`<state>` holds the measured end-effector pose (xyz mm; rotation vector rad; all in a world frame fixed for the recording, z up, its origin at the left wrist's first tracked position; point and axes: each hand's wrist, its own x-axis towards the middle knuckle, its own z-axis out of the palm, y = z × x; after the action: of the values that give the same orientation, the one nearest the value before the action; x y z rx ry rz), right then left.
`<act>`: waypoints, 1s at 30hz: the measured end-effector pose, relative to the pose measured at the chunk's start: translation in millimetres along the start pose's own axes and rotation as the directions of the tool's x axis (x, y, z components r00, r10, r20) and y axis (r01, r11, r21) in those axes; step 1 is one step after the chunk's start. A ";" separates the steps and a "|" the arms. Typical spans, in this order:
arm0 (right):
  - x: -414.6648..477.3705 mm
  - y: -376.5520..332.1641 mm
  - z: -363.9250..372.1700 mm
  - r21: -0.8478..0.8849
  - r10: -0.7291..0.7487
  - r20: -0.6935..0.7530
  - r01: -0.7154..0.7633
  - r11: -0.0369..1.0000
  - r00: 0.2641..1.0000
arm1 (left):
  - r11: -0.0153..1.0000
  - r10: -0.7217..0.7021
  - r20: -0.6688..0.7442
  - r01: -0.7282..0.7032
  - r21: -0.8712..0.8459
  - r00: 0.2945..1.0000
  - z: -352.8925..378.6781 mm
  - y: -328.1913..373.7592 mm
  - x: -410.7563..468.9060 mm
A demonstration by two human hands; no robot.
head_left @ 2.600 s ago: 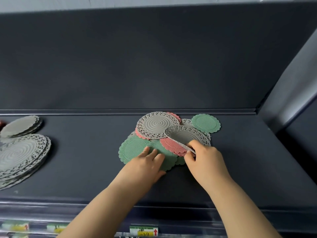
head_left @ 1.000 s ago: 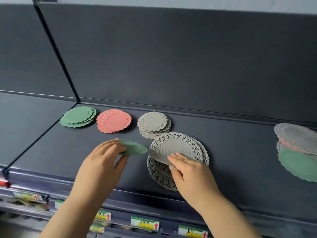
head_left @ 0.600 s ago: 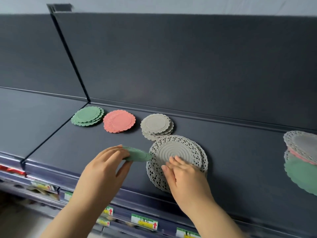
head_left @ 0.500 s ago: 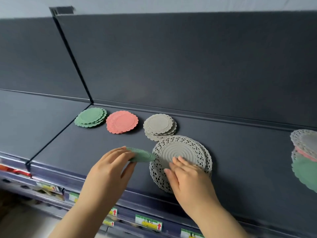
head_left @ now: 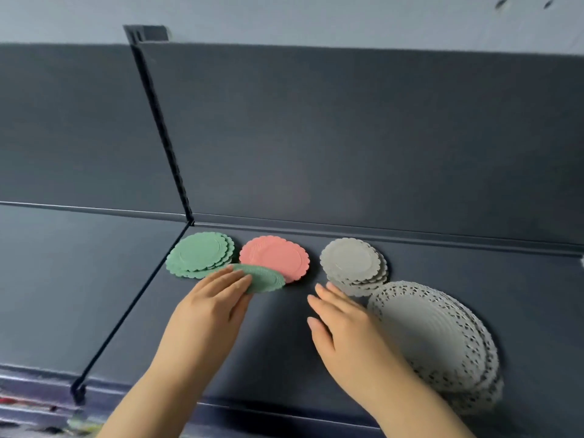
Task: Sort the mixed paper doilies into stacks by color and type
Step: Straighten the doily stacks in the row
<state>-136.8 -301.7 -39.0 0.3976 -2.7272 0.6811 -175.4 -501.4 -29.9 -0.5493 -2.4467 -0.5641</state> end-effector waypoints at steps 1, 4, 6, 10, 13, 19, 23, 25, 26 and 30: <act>8.9 -12.5 9.5 -0.013 -0.010 0.002 0.010 1.000 1.000 | 1.000 0.000 -0.002 0.000 0.012 1.000 -3.3 -19.1 2.3; 34.1 -43.7 35.8 -0.044 -0.014 0.022 0.015 0.999 1.000 | 0.999 0.003 -0.007 -0.002 0.044 1.000 -11.9 -68.3 12.9; 48.6 -58.2 49.1 -0.041 0.024 0.038 -0.022 0.999 0.999 | 0.998 0.032 0.009 -0.032 0.049 0.999 -14.1 -93.6 25.4; 68.9 -79.6 71.9 -0.049 0.082 0.061 -0.079 0.996 0.995 | 0.990 0.091 0.257 -0.115 0.080 0.962 -8.0 -128.9 47.2; 76.7 -88.5 82.4 -0.082 0.103 0.071 -0.098 0.992 0.992 | 0.989 0.017 0.425 -0.077 0.126 0.905 -0.7 -137.6 46.6; 81.4 -90.5 86.2 -0.129 0.151 0.065 -0.141 0.982 0.986 | 0.984 0.159 0.315 -0.178 0.032 0.936 -13.3 -127.6 43.5; 81.3 -88.4 81.8 -0.168 0.158 0.062 -0.145 0.975 0.986 | 0.973 0.217 0.298 -0.230 0.010 0.930 -19.7 -112.7 35.4; 76.6 -86.6 77.4 -0.170 0.151 0.066 -0.138 0.976 0.986 | 0.973 0.222 0.291 -0.233 0.002 0.931 -22.3 -103.1 27.6; 73.1 -85.5 74.2 -0.168 0.145 0.066 -0.132 0.977 0.987 | 0.974 0.220 0.289 -0.227 -0.006 0.932 -23.1 -97.9 23.1; 52.0 -75.2 55.9 -0.170 0.109 0.051 -0.099 0.980 0.993 | 0.976 0.208 0.300 -0.218 -0.001 0.931 -23.3 -69.5 4.4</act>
<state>-171.6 -403.1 -37.0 0.2407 -2.8513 0.4675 -203.0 -569.5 -28.4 -0.9334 -2.6241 -0.3728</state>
